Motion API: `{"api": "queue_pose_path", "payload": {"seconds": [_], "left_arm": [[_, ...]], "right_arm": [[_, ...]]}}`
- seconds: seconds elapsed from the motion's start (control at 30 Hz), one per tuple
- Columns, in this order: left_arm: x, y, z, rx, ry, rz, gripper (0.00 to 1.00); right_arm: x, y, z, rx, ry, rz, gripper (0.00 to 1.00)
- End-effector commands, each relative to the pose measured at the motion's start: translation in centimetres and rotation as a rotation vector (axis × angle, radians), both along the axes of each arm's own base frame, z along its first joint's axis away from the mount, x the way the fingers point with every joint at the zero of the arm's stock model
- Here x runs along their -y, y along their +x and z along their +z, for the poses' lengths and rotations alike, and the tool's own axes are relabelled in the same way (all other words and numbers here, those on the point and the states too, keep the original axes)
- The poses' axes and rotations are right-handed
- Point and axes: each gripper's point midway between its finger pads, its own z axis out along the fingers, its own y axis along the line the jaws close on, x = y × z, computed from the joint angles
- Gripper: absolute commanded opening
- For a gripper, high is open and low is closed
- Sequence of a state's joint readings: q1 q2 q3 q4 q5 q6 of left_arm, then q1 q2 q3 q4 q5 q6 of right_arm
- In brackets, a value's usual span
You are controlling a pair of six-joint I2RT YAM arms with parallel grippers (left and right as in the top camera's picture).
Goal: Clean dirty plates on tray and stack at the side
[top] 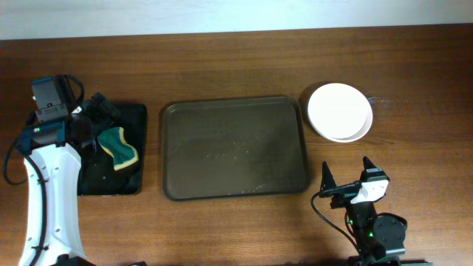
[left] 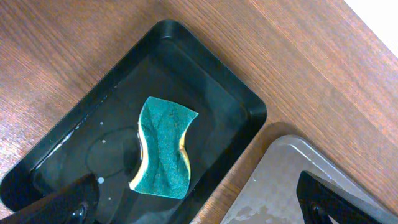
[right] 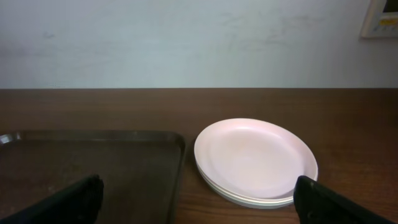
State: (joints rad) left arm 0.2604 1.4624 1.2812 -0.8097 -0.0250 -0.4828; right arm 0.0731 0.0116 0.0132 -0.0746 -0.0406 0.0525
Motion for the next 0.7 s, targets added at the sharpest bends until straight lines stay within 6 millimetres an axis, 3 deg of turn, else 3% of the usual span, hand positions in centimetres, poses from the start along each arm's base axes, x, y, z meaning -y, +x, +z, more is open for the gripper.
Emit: {"api": "queue_pose_path", "payload": {"seconds": [0.0, 0.43, 0.6, 0.67], "left_arm": [[0.1, 0.2, 0.6, 0.014, 0.004, -0.009, 0.99], [0.1, 0.0, 1.1, 0.029, 0.012, -0.007, 0.99], [0.8, -3.2, 4.0, 0.103, 0.045, -0.002, 1.00], [2.8, -4.3, 5.4, 0.260, 0.108, -0.102, 0.99]], "right_arm": [[0.2, 0.0, -0.3, -0.003, -0.005, -0.015, 0.99], [0.2, 0.0, -0.3, -0.003, -0.005, -0.015, 0.98], [0.2, 0.0, -0.3, -0.003, -0.005, -0.015, 0.98], [0.2, 0.0, -0.3, -0.003, -0.005, -0.015, 0.98]]}}
